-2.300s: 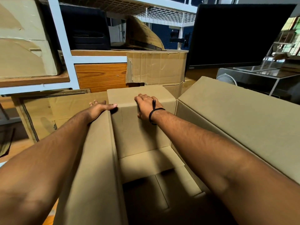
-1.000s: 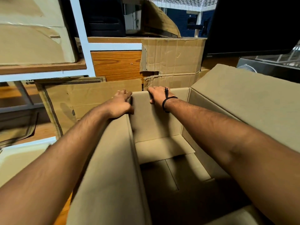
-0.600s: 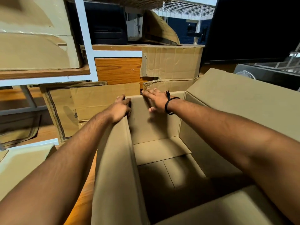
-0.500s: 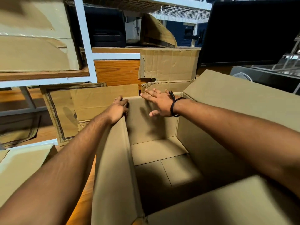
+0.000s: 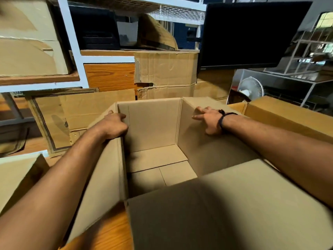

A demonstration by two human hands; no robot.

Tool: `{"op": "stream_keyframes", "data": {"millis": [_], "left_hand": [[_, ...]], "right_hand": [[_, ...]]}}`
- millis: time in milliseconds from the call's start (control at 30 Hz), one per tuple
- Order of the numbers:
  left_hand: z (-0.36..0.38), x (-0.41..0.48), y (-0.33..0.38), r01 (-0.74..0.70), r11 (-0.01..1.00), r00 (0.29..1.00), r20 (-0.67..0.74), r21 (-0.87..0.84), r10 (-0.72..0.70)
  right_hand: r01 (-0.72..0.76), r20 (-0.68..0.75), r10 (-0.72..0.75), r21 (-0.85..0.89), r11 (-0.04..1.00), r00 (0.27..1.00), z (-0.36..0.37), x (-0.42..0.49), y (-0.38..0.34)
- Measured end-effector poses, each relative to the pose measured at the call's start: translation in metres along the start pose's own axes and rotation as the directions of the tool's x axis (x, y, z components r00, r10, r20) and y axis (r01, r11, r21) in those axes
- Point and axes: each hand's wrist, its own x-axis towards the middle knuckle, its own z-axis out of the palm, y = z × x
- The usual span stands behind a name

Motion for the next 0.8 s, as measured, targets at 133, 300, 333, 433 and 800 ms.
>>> {"op": "stream_keyframes", "data": {"millis": [133,300,333,433,800], "left_hand": [[0.007,-0.011,-0.003,-0.020,0.964,0.997,-0.083,-0.266,-0.002],[0.005,-0.011,-0.019,0.003,0.883,0.994,-0.096,-0.469,-0.054],[0.003,-0.011,-0.022,0.012,0.884,0.993,-0.100,-0.467,-0.067],[-0.008,-0.015,-0.034,0.043,0.883,0.990,-0.097,-0.467,-0.100],[-0.005,-0.018,-0.027,0.016,0.793,0.973,-0.172,-0.609,-0.152]], "right_hand": [[0.060,-0.011,-0.060,0.140,0.988,0.998,-0.007,-0.002,-0.002],[0.118,-0.083,-0.098,0.286,0.951,0.992,-0.013,0.001,-0.004],[0.126,-0.100,-0.099,0.306,0.944,0.990,-0.014,0.002,-0.006],[0.146,-0.137,-0.099,0.387,0.910,0.986,-0.013,0.005,-0.018],[0.181,-0.180,-0.087,0.607,0.774,0.980,-0.001,0.021,-0.017]]}}
